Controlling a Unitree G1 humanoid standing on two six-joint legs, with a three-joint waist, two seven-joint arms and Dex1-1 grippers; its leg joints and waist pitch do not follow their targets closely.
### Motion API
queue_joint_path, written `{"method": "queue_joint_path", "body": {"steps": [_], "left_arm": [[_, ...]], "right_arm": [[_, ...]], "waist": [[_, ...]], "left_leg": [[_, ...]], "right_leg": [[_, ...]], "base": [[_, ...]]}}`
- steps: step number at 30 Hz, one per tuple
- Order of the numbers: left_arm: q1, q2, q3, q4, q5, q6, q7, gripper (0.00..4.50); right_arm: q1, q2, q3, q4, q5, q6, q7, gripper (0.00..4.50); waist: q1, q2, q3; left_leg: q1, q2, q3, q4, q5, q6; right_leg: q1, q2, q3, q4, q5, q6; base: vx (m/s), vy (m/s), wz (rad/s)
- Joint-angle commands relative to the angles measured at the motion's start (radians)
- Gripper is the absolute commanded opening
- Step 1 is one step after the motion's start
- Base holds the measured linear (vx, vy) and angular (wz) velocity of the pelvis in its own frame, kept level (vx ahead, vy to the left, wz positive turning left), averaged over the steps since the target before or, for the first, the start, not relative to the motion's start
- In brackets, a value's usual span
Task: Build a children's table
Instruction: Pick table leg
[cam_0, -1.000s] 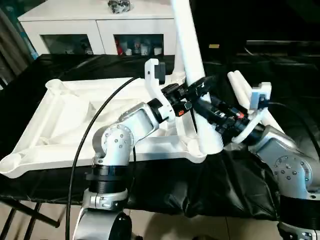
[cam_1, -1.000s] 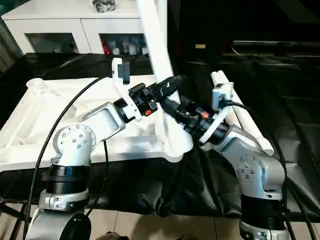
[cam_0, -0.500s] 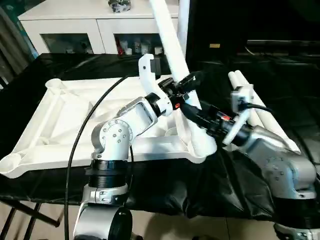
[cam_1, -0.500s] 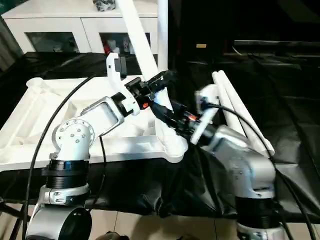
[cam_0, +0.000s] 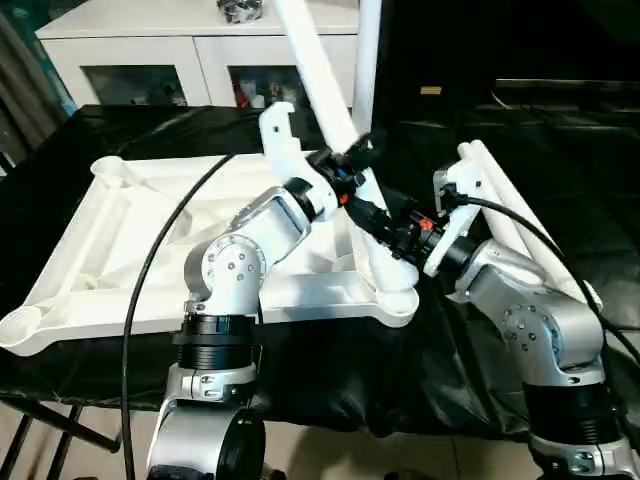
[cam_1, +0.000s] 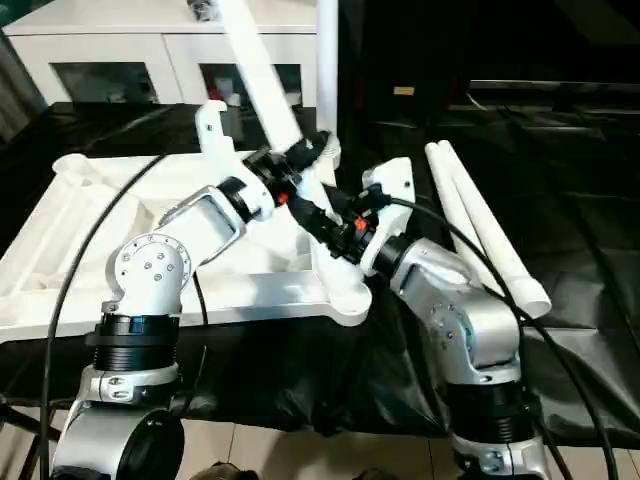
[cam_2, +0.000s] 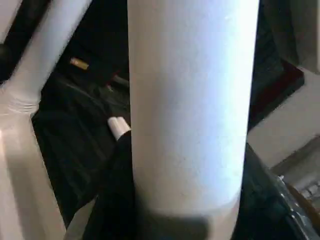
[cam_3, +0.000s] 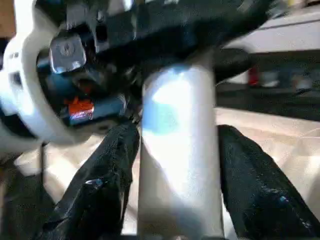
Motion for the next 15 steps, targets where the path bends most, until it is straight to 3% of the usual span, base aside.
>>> {"method": "queue_joint_path", "body": {"steps": [1, 3, 5, 10, 13, 15], "left_arm": [[-0.015, 0.023, -0.029, -0.011, -0.013, 0.021, -0.075, 1.88], [0.0, 0.081, -0.068, -0.036, -0.037, 0.051, -0.199, 1.88], [0.003, 0.095, -0.075, -0.043, -0.045, 0.057, -0.233, 1.88], [0.012, 0.151, -0.109, -0.067, -0.078, 0.051, -0.405, 1.88], [0.029, 0.205, -0.156, -0.084, -0.076, 0.006, -0.59, 1.88], [0.033, 0.215, -0.162, -0.088, -0.091, 0.018, -0.624, 1.88]], "right_arm": [[-0.016, -0.029, 0.004, 0.008, 0.033, 0.031, 0.063, 2.97], [-0.013, -0.102, 0.021, 0.016, 0.043, 0.051, 0.157, 3.31], [-0.013, -0.126, 0.029, 0.018, 0.043, 0.053, 0.187, 3.37], [-0.001, -0.205, 0.041, -0.014, 0.121, 0.111, 0.333, 3.39], [-0.002, -0.255, 0.05, -0.022, 0.17, 0.143, 0.426, 3.39], [0.002, -0.271, 0.062, -0.024, 0.162, 0.135, 0.451, 3.39]], "waist": [[0.006, -0.021, -0.072], [0.006, -0.021, -0.072], [0.007, -0.022, -0.072], [0.008, -0.026, -0.072], [0.009, -0.022, -0.071], [0.008, -0.023, -0.07]], "left_leg": [[0.014, 0.036, -0.022, -0.062, -0.126, 0.073], [0.011, 0.037, -0.022, -0.062, -0.117, 0.077], [0.012, 0.038, -0.022, -0.06, -0.105, 0.081], [0.01, 0.038, -0.021, -0.058, -0.104, 0.101], [0.015, 0.04, -0.023, -0.059, -0.116, 0.099], [0.016, 0.042, -0.021, -0.06, -0.122, 0.086]], "right_leg": [[0.057, -0.042, 0.034, -0.077, -0.279, -0.146], [0.06, -0.044, 0.034, -0.073, -0.265, -0.152], [0.06, -0.045, 0.035, -0.069, -0.251, -0.168], [0.063, -0.047, 0.034, -0.07, -0.253, -0.189], [0.062, -0.047, 0.034, -0.072, -0.285, -0.184], [0.061, -0.047, 0.036, -0.07, -0.28, -0.188]], "base": [[0.0, 0.0, 0.0], [0.0, 0.0, 0.0], [0.0, 0.0, 0.0], [0.0, 0.0, 0.0], [0.0, 0.0, 0.0], [0.0, 0.0, 0.0]]}}
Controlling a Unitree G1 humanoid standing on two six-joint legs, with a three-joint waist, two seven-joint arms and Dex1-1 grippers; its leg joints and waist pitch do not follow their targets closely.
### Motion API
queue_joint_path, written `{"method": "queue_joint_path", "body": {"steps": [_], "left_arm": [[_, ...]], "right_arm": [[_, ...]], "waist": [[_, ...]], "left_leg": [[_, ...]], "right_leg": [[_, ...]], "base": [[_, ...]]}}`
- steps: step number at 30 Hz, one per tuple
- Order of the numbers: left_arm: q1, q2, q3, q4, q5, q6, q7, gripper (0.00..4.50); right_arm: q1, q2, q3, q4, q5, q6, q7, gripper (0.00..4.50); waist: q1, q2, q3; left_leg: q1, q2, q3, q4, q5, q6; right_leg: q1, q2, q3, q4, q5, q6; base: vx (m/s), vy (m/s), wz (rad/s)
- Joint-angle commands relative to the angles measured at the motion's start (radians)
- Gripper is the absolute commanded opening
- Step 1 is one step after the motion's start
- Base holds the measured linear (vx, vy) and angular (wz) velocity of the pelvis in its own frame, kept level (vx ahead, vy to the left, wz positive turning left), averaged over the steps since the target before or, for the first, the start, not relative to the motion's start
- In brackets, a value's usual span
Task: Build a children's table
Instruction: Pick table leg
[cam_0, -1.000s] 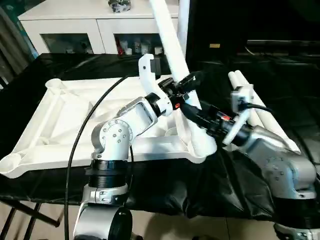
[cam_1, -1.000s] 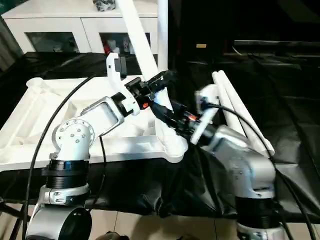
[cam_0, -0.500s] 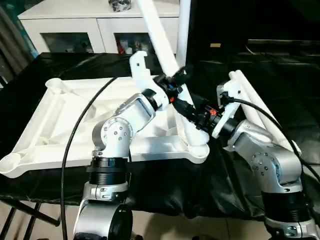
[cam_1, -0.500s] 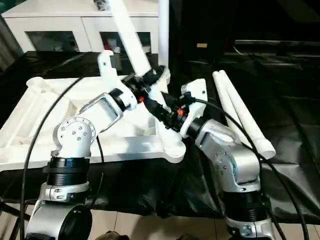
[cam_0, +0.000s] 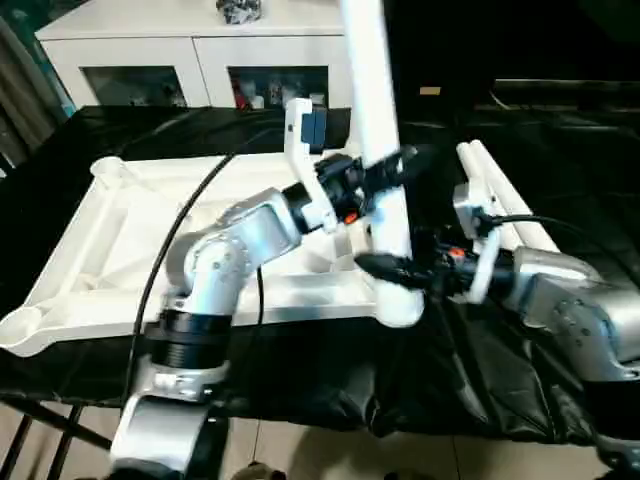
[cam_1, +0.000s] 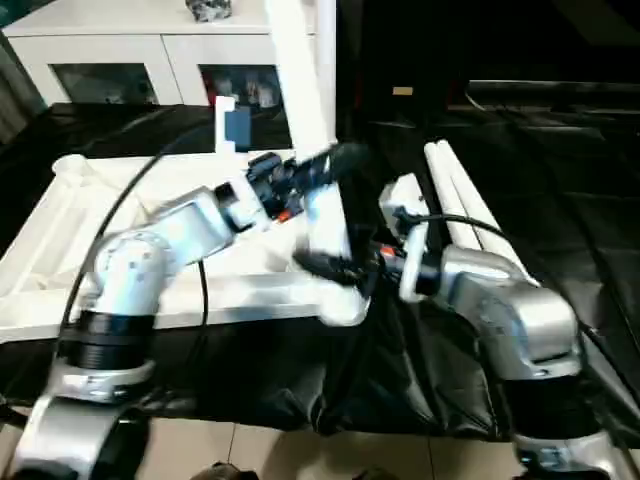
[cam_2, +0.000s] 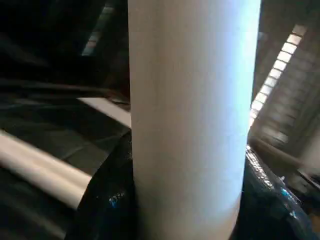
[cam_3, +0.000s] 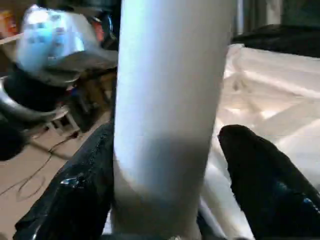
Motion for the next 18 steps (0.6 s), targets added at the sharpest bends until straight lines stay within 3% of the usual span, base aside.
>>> {"method": "queue_joint_path", "body": {"steps": [1, 18], "left_arm": [[-0.001, 0.008, -0.012, -0.026, -0.016, -0.003, -0.048, 1.88], [0.025, 0.013, -0.03, -0.04, -0.016, -0.024, -0.116, 1.88]], "right_arm": [[0.0, -0.011, 0.016, -0.03, 0.011, 0.004, 0.03, 3.39], [0.026, -0.013, 0.029, -0.035, 0.022, 0.021, 0.028, 2.31]], "waist": [[0.006, -0.023, -0.07], [0.006, -0.022, -0.07]], "left_leg": [[0.013, 0.042, -0.022, -0.061, -0.123, 0.081], [0.016, 0.041, -0.023, -0.063, -0.145, 0.058]], "right_leg": [[0.06, -0.048, 0.036, -0.07, -0.28, -0.187], [0.06, -0.047, 0.035, -0.074, -0.312, -0.179]], "base": [[0.0, 0.0, 0.0], [0.0, 0.0, 0.0]]}}
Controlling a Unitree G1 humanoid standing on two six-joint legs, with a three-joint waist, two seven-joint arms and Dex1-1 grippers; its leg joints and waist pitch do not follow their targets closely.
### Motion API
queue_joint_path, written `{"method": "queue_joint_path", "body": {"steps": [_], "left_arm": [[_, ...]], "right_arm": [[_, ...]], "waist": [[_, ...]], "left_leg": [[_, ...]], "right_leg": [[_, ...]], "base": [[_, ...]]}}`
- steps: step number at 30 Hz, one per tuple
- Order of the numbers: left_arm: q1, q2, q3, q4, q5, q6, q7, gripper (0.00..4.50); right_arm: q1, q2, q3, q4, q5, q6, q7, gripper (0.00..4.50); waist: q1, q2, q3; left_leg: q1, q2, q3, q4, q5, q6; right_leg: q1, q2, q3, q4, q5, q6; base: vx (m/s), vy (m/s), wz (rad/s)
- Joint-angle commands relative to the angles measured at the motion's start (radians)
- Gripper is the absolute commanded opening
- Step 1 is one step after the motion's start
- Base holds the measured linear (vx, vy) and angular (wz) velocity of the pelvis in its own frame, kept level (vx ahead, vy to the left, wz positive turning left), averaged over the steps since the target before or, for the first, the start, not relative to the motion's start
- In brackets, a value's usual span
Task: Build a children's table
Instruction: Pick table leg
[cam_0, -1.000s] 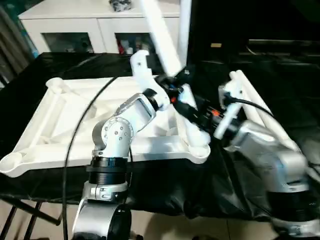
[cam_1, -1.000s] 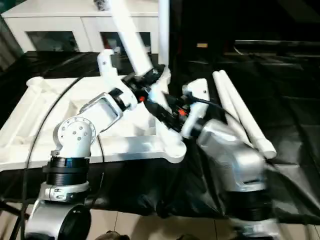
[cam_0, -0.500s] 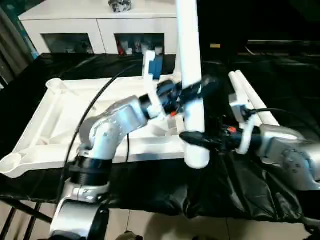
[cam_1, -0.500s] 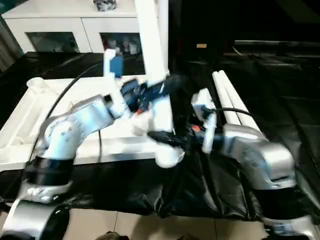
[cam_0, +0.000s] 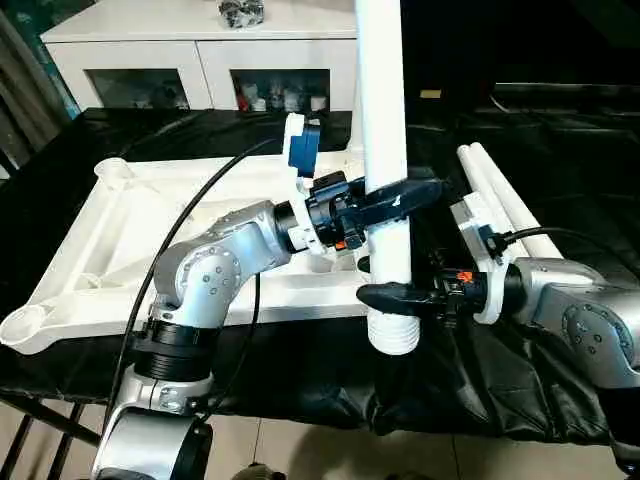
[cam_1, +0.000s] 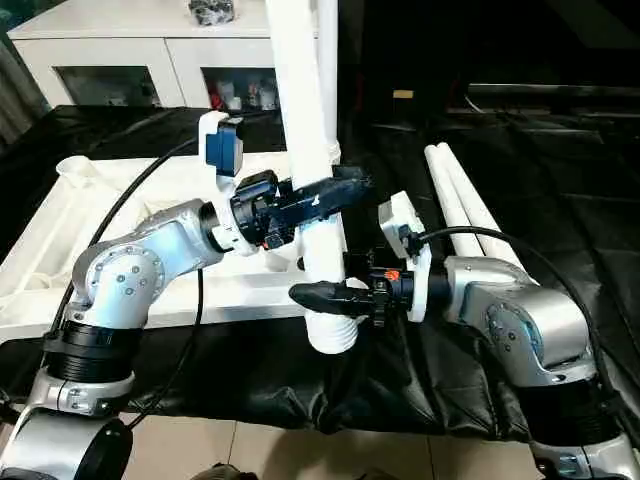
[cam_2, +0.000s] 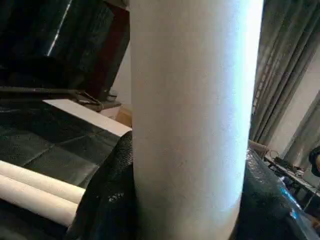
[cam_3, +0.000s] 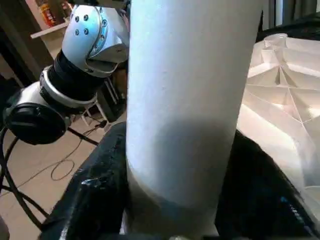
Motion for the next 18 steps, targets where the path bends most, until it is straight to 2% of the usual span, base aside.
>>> {"method": "queue_joint_path", "body": {"steps": [1, 3, 6, 7, 8, 13, 18], "left_arm": [[-0.004, 0.0, -0.011, -0.015, 0.014, -0.01, -0.011, 1.88], [-0.006, -0.001, -0.012, -0.01, 0.022, -0.012, -0.003, 2.43], [-0.006, -0.014, 0.004, 0.0, 0.026, -0.028, 0.028, 2.64], [0.003, -0.014, 0.002, -0.015, 0.054, -0.053, 0.06, 2.93], [0.003, -0.014, 0.002, -0.015, 0.054, -0.053, 0.06, 3.01], [0.032, -0.038, 0.009, -0.05, 0.14, -0.087, 0.216, 3.04], [0.022, -0.097, 0.031, -0.04, 0.228, -0.077, 0.46, 3.04]], "right_arm": [[0.008, 0.003, -0.007, -0.011, -0.01, -0.003, -0.035, 2.1], [0.008, 0.006, -0.008, -0.013, -0.014, -0.008, -0.041, 1.97], [0.006, 0.031, -0.013, -0.01, -0.038, -0.035, -0.091, 1.93], [0.002, 0.056, -0.018, -0.007, -0.068, -0.058, -0.149, 1.9], [0.002, 0.056, -0.018, -0.007, -0.068, -0.058, -0.149, 1.9], [-0.011, 0.14, -0.003, -0.014, -0.158, -0.103, -0.327, 1.9], [-0.008, 0.216, -0.008, -0.017, -0.183, -0.113, -0.437, 1.9]], "waist": [[0.004, -0.023, -0.071], [0.004, -0.024, -0.071], [0.004, -0.026, -0.071], [0.003, -0.027, -0.072], [0.001, -0.026, -0.071], [-0.004, -0.023, -0.071], [-0.006, -0.02, -0.07]], "left_leg": [[0.012, 0.042, -0.023, -0.064, -0.135, 0.061], [0.013, 0.043, -0.023, -0.064, -0.134, 0.063], [0.012, 0.042, -0.022, -0.063, -0.122, 0.06], [0.01, 0.042, -0.023, -0.062, -0.119, 0.06], [0.01, 0.041, -0.023, -0.063, -0.12, 0.058], [0.012, 0.043, -0.024, -0.066, -0.137, 0.038], [0.011, 0.041, -0.024, -0.066, -0.154, 0.032]], "right_leg": [[0.057, -0.047, 0.035, -0.073, -0.302, -0.179], [0.056, -0.046, 0.036, -0.073, -0.297, -0.181], [0.056, -0.047, 0.036, -0.071, -0.292, -0.183], [0.057, -0.048, 0.036, -0.07, -0.284, -0.183], [0.056, -0.047, 0.035, -0.071, -0.287, -0.177], [0.055, -0.046, 0.035, -0.072, -0.309, -0.159], [0.054, -0.044, 0.035, -0.074, -0.308, -0.153]], "base": [[0.0, 0.0, 0.0], [0.0, 0.0, 0.0], [0.0, 0.0, 0.0], [0.0, 0.0, 0.0], [0.0, 0.0, 0.0], [0.0, 0.0, 0.0], [0.0, 0.0, 0.0]]}}
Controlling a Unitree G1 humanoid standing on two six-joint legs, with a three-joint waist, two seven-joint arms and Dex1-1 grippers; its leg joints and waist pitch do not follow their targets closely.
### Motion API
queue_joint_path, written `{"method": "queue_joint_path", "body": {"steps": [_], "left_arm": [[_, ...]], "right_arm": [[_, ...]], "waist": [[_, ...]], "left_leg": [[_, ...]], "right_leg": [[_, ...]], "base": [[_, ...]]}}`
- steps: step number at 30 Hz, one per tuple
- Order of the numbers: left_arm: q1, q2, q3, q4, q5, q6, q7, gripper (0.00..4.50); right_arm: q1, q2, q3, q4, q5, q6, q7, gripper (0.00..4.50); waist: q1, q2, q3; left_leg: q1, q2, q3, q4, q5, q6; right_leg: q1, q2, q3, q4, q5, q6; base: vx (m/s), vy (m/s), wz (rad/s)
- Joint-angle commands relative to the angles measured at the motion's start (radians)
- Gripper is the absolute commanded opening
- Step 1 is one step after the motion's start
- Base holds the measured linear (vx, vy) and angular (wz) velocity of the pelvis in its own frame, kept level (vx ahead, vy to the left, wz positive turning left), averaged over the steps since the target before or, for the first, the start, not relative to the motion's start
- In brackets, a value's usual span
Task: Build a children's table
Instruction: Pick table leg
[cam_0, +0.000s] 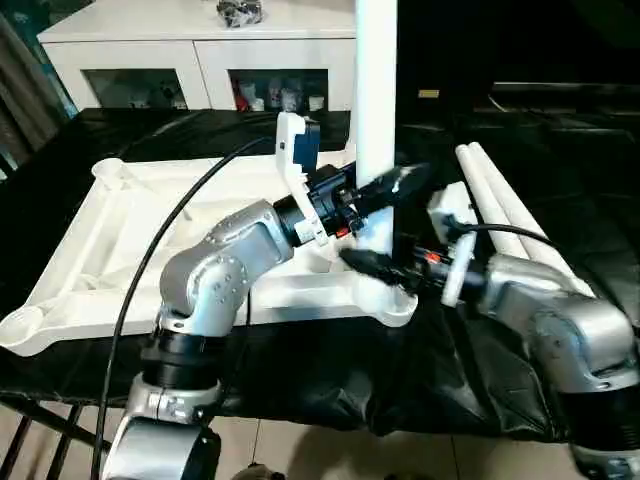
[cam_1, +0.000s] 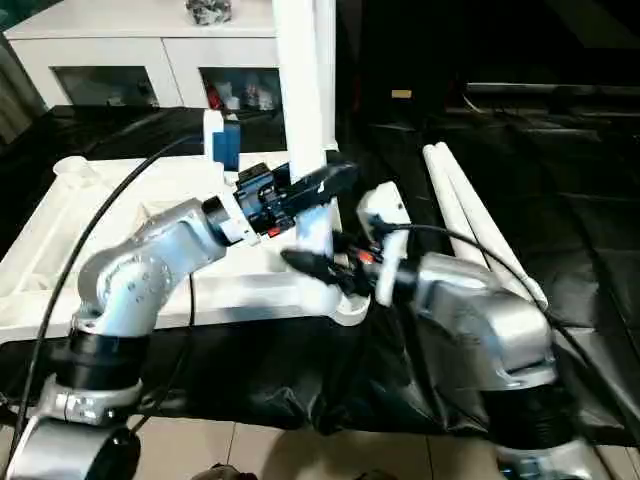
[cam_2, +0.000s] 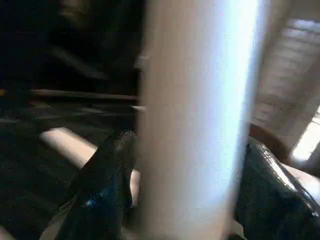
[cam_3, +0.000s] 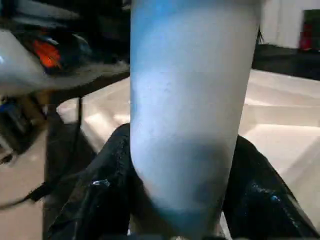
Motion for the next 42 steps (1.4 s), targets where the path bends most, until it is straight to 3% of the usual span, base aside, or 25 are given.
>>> {"method": "queue_joint_path", "body": {"steps": [1, 6, 7, 9, 12, 14, 17, 18, 19, 21, 23, 27, 29, 32, 35, 42], "left_arm": [[-0.013, -0.014, 0.015, -0.001, 0.054, 0.01, 0.107, 3.04], [-0.025, -0.083, 0.048, -0.004, 0.079, -0.012, 0.241, 3.04], [-0.027, -0.091, 0.051, -0.003, 0.08, -0.013, 0.256, 2.75], [-0.029, -0.113, 0.061, 0.0, 0.074, -0.023, 0.285, 2.67], [-0.03, -0.125, 0.065, 0.0, 0.067, -0.022, 0.295, 2.64], [-0.03, -0.125, 0.064, -0.001, 0.065, -0.019, 0.294, 2.33], [-0.025, -0.124, 0.062, -0.006, 0.058, -0.012, 0.279, 2.2], [-0.023, -0.122, 0.063, -0.007, 0.053, -0.008, 0.27, 2.15], [-0.023, -0.116, 0.062, -0.006, 0.048, -0.007, 0.255, 1.99], [-0.024, -0.101, 0.058, -0.004, 0.038, -0.003, 0.222, 1.96], [-0.027, -0.075, 0.051, -0.003, 0.022, 0.005, 0.171, 1.91], [-0.037, -0.023, 0.047, 0.004, -0.007, 0.025, 0.076, 1.89], [-0.046, 0.002, 0.06, 0.011, -0.038, 0.044, 0.024, 1.88], [-0.053, 0.014, 0.077, 0.016, -0.067, 0.064, -0.006, 1.88], [-0.046, 0.067, 0.054, 0.003, -0.109, 0.079, -0.137, 1.88], [-0.032, 0.112, -0.004, -0.021, -0.149, 0.089, -0.318, 1.88]], "right_arm": [[-0.012, 0.008, -0.01, -0.018, -0.012, -0.019, -0.034, 1.9], [-0.009, 0.032, -0.007, -0.021, -0.021, -0.024, -0.064, 1.9], [-0.009, 0.034, -0.007, -0.022, -0.023, -0.025, -0.068, 1.9], [-0.011, 0.039, -0.003, -0.024, -0.026, -0.026, -0.073, 1.9], [-0.013, 0.041, -0.001, -0.025, -0.031, -0.027, -0.081, 1.9], [-0.014, 0.041, -0.001, -0.025, -0.033, -0.027, -0.084, 1.9], [-0.014, 0.034, 0.01, -0.023, -0.053, -0.03, -0.094, 1.9], [-0.013, 0.032, 0.01, -0.023, -0.043, -0.016, -0.086, 2.25], [-0.013, 0.03, 0.009, -0.024, -0.034, -0.007, -0.077, 2.6], [-0.013, 0.027, 0.005, -0.026, -0.017, 0.007, -0.063, 2.6], [-0.015, 0.013, 0.003, -0.024, -0.012, 0.008, -0.046, 2.95], [-0.025, -0.034, -0.008, -0.009, 0.002, 0.011, 0.006, 3.13], [-0.03, -0.075, -0.025, -0.008, 0.039, 0.047, 0.058, 3.43], [-0.03, -0.103, -0.038, -0.012, 0.065, 0.078, 0.091, 3.45], [-0.04, -0.139, -0.078, -0.013, 0.143, 0.147, 0.144, 3.45], [-0.059, -0.193, -0.055, 0.001, 0.193, 0.195, 0.241, 3.45]], "waist": [[0.001, -0.021, -0.07], [0.003, -0.023, -0.071], [0.003, -0.024, -0.071], [0.004, -0.023, -0.071], [0.003, -0.022, -0.071], [0.002, -0.021, -0.07], [0.002, -0.019, -0.07], [0.001, -0.019, -0.07], [0.002, -0.02, -0.07], [0.002, -0.02, -0.07], [0.003, -0.019, -0.07], [0.003, -0.02, -0.071], [0.003, -0.018, -0.07], [0.006, -0.02, -0.07], [0.007, -0.022, -0.071], [0.007, -0.019, -0.071]], "left_leg": [[0.012, 0.04, -0.024, -0.067, -0.157, 0.034], [0.008, 0.039, -0.024, -0.065, -0.142, 0.042], [0.007, 0.039, -0.024, -0.064, -0.136, 0.046], [0.006, 0.037, -0.023, -0.064, -0.137, 0.051], [0.007, 0.037, -0.024, -0.063, -0.144, 0.052], [0.008, 0.037, -0.024, -0.064, -0.15, 0.052], [0.009, 0.038, -0.025, -0.066, -0.161, 0.046], [0.007, 0.037, -0.025, -0.065, -0.159, 0.045], [0.009, 0.038, -0.025, -0.066, -0.16, 0.046], [0.007, 0.037, -0.025, -0.066, -0.162, 0.048], [0.009, 0.037, -0.026, -0.066, -0.159, 0.05], [0.01, 0.039, -0.025, -0.066, -0.144, 0.052], [0.012, 0.036, -0.023, -0.064, -0.152, 0.056], [0.012, 0.038, -0.023, -0.063, -0.149, 0.061], [0.012, 0.038, -0.023, -0.063, -0.134, 0.069], [0.014, 0.041, -0.023, -0.062, -0.128, 0.065]], "right_leg": [[0.054, -0.044, 0.035, -0.078, -0.315, -0.149], [0.057, -0.044, 0.035, -0.075, -0.282, -0.151], [0.057, -0.044, 0.035, -0.076, -0.279, -0.152], [0.056, -0.043, 0.034, -0.078, -0.287, -0.149], [0.056, -0.043, 0.033, -0.08, -0.298, -0.144], [0.054, -0.042, 0.033, -0.081, -0.305, -0.14], [0.054, -0.041, 0.033, -0.082, -0.313, -0.136], [0.055, -0.042, 0.033, -0.081, -0.309, -0.136], [0.054, -0.042, 0.033, -0.082, -0.306, -0.137], [0.055, -0.042, 0.033, -0.08, -0.302, -0.14], [0.054, -0.043, 0.033, -0.08, -0.304, -0.14], [0.054, -0.042, 0.034, -0.075, -0.27, -0.154], [0.056, -0.043, 0.034, -0.075, -0.279, -0.161], [0.056, -0.044, 0.035, -0.075, -0.28, -0.17], [0.056, -0.045, 0.034, -0.072, -0.285, -0.172], [0.056, -0.045, 0.035, -0.069, -0.274, -0.186]], "base": [[0.0, 0.0, 0.0], [0.0, 0.0, 0.0], [0.0, 0.0, 0.0], [0.0, 0.0, 0.0], [0.0, 0.0, 0.0], [0.0, 0.0, 0.0], [0.0, 0.0, 0.0], [0.0, 0.0, 0.0], [0.0, 0.0, 0.0], [0.0, 0.0, 0.0], [0.0, 0.0, 0.0], [0.0, 0.0, 0.0], [0.0, 0.0, 0.0], [0.0, 0.0, 0.0], [0.0, 0.0, 0.0], [0.0, 0.0, 0.0]]}}
